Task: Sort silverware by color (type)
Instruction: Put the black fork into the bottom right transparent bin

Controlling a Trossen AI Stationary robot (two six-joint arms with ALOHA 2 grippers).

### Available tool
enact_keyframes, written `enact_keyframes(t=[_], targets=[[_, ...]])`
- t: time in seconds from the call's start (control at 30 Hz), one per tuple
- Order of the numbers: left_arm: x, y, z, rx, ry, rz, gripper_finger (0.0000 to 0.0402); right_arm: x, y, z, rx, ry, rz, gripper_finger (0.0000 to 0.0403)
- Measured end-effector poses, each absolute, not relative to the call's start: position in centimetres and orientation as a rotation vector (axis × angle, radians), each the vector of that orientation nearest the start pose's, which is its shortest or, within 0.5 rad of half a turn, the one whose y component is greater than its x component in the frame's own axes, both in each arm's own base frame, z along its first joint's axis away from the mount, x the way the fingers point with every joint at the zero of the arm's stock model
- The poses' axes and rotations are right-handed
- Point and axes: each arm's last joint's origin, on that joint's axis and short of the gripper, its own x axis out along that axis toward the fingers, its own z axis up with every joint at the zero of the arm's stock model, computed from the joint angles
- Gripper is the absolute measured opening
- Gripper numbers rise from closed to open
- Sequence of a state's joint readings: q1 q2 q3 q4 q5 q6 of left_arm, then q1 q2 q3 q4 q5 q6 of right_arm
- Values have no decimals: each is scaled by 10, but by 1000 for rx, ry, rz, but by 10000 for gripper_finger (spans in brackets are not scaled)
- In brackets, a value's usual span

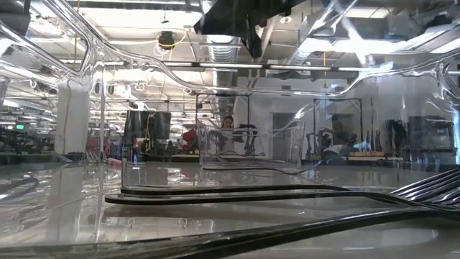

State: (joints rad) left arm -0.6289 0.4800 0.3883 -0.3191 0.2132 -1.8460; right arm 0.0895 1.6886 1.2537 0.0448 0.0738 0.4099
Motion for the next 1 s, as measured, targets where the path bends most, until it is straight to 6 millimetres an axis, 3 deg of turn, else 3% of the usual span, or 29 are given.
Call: enact_keyframes(t=[0.3, 0.4, 0.5, 0.6, 0.8, 1.0], targets=[[102, -72, 271, -1608, 576, -501, 179, 387, 32, 280, 374, 386, -65, 39], [110, -64, 278, -1482, 385, -414, 176, 387, 32, 280, 374, 385, -65, 39], [130, -54, 272, -1254, 246, -215, 172, 387, 32, 281, 374, 375, -66, 39], [153, -43, 258, -1088, 295, -104, 170, 388, 30, 282, 377, 362, -70, 39], [192, -3, 252, -933, 372, 54, 169, 388, 30, 282, 378, 362, -69, 39], [208, 51, 260, -712, 605, 276, 169, 386, 39, 281, 489, 397, -10, 39]])
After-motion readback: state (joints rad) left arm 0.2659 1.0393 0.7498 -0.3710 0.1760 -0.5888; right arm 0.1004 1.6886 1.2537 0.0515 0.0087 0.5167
